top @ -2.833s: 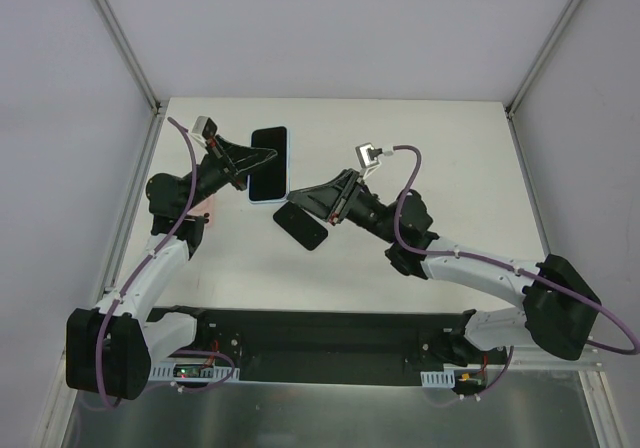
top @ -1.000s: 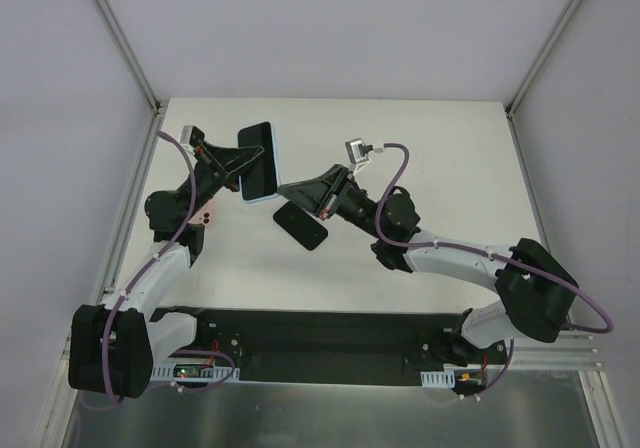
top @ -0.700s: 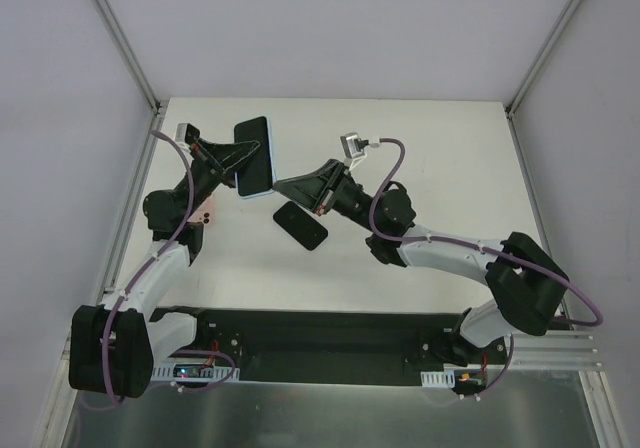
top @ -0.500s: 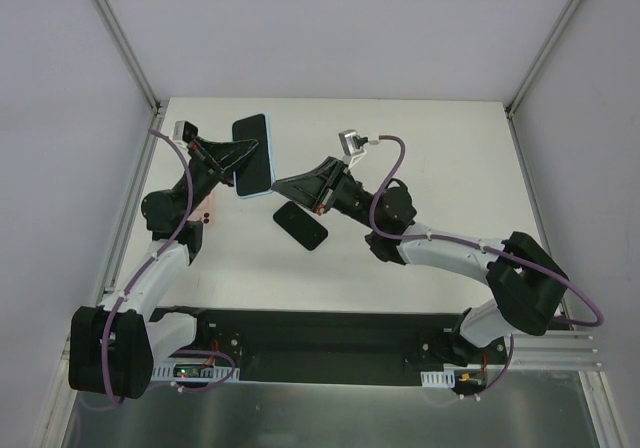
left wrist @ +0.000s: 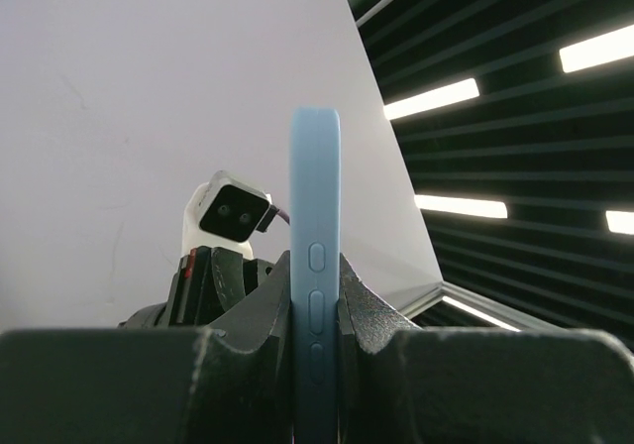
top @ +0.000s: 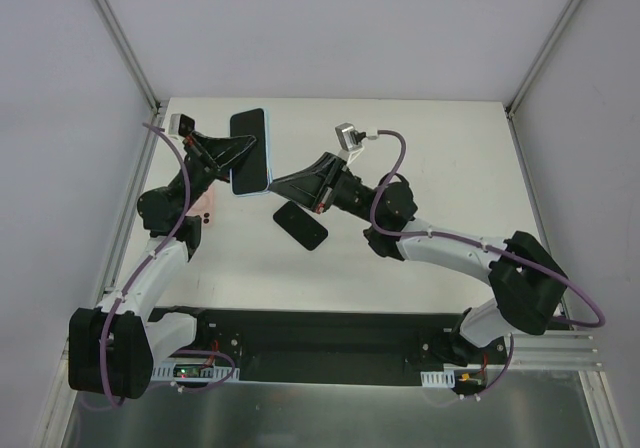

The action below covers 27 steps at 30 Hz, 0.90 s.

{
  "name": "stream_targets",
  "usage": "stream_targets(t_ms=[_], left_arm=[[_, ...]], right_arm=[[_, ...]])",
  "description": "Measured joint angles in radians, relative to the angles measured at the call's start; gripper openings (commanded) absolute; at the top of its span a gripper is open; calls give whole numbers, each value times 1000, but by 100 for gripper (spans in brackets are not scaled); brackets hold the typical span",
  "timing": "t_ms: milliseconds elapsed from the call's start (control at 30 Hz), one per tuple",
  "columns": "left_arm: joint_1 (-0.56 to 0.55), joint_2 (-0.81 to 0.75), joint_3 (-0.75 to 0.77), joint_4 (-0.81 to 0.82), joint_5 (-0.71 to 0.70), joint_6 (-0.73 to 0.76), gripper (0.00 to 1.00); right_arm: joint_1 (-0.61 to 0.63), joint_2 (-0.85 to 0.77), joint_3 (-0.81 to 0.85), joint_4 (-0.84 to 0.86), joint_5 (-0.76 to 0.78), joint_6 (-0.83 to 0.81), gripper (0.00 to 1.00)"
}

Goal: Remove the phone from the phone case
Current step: Remove the phone case from the phone.

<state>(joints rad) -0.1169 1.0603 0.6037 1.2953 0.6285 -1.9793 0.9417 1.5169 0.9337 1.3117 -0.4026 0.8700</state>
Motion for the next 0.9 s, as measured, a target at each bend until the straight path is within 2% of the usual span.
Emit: stream_targets(t_ms=[900], left_arm=[[-2,24,28,9,27,-9,0]], right_arm=[[-37,35,52,-6,-144,-20,1]])
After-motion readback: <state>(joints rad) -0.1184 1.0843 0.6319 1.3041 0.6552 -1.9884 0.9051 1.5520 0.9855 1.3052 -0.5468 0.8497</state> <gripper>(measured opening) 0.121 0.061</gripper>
